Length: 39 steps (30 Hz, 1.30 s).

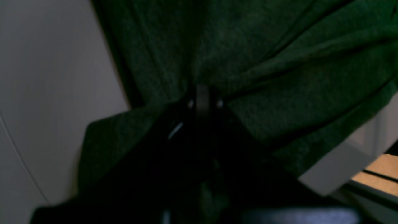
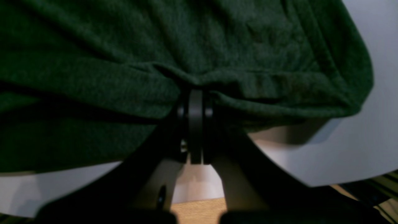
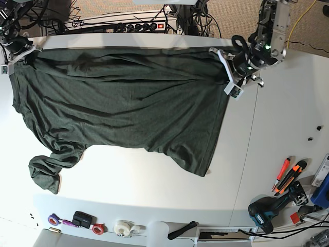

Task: Layout the t-shirt on the table in an organized manner, then fold the t-shirt properly
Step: 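Pull the collar edge taut between both grippers, then release and move both grippers along the shirt sides toward the hem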

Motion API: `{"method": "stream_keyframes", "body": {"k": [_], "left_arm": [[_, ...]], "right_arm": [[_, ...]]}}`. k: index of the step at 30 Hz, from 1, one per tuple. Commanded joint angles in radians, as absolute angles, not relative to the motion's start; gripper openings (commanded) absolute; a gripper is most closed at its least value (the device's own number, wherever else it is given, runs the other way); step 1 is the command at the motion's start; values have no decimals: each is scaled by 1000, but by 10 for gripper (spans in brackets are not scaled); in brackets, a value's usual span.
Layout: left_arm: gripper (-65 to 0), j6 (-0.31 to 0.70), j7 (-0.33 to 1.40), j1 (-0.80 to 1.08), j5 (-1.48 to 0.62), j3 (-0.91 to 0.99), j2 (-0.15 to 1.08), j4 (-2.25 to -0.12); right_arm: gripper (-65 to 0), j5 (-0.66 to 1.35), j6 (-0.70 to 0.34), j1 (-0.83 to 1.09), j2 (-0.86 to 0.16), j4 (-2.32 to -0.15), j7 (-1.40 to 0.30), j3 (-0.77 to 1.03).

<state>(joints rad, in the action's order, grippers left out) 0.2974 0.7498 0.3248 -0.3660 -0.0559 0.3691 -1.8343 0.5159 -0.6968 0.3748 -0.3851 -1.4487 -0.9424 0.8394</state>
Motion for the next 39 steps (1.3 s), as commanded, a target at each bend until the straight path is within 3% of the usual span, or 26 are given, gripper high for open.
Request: {"method": "stream_keyframes", "body": {"k": [1, 31, 39], "left_arm": [[-650, 287, 875, 353, -313, -56, 388, -1825], [-650, 288, 855, 339, -352, -56, 391, -1863], [-650, 287, 852, 329, -352, -56, 391, -1999]], "right_arm": [[-650, 500, -698, 388, -396, -1451, -1003, 839], [-650, 570, -698, 463, -397, -1451, -992, 840], [-650, 621, -698, 451, -415, -1488, -996, 876]]}}
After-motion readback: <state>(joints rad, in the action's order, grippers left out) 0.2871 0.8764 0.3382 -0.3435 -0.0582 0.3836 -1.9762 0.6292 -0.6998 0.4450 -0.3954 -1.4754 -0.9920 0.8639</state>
